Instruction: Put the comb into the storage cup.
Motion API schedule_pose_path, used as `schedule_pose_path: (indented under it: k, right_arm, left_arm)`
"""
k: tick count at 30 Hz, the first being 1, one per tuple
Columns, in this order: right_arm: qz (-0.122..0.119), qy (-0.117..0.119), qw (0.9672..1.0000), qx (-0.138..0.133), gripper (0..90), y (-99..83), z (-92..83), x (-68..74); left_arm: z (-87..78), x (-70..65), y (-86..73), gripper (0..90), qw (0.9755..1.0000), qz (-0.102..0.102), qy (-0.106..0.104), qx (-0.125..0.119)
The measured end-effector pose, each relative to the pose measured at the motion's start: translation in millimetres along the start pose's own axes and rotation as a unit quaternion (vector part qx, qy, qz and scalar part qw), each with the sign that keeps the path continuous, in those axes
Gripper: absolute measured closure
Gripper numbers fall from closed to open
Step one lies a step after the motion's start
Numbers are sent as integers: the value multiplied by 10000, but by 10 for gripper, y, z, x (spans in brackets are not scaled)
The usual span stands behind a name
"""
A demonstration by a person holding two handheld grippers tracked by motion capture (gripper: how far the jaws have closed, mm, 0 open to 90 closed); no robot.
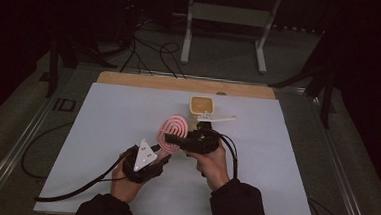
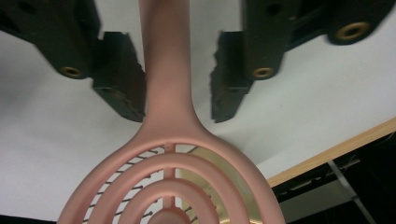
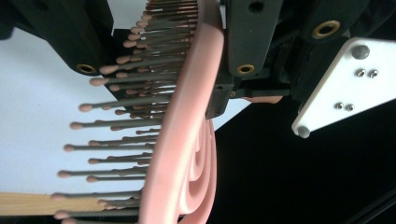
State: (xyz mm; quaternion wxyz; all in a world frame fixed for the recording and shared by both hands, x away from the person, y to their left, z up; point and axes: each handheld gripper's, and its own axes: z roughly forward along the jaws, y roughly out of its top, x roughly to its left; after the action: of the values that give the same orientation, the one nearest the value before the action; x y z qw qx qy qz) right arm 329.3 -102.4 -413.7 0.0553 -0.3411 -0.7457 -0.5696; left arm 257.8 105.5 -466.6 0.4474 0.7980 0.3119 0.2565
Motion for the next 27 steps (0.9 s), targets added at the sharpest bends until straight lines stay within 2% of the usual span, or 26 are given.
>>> schedule_pose_path:
  k: [1, 4, 5, 8, 11, 13, 16, 22, 27]
  right_arm:
    - [5, -4, 10000, -18, 637, 1, 0, -1]
    - [13, -5, 10000, -43, 638, 5, 0, -1]
    - [0, -17, 10000, -65, 638, 8, -2, -2]
    - [0, -43, 9999, -103, 638, 16, -19, -11]
    - [-3, -48, 9999, -123, 637, 19, -34, -28]
    - [9, -63, 9999, -129, 638, 17, -44, -40]
    - [15, -97, 9999, -141, 637, 11, -65, -57]
    - [63, -123, 9997, -195, 637, 12, -101, -83]
    - [37, -130, 9998, -167, 637, 8, -82, -80]
  left_arm:
    - [-3, -6, -1, 481, 10000, -20, 19, -49]
    - [-10, -11, -5, 306, 9999, -75, 48, -110]
    - [-18, -10, -12, 306, 9998, -99, 135, -138]
    - [-35, 3, -30, 156, 9995, -230, 157, -133]
    - [-52, 39, -67, 80, 9992, -401, 64, -32]
    - [-72, 69, -95, 0, 9992, -391, 46, 75]
    - [-153, 118, -136, 0, 9989, -467, 64, -56]
    - [-350, 270, -263, 0, 9975, -617, 305, -164]
    - [-491, 402, -432, 0, 9941, -973, 421, -230]
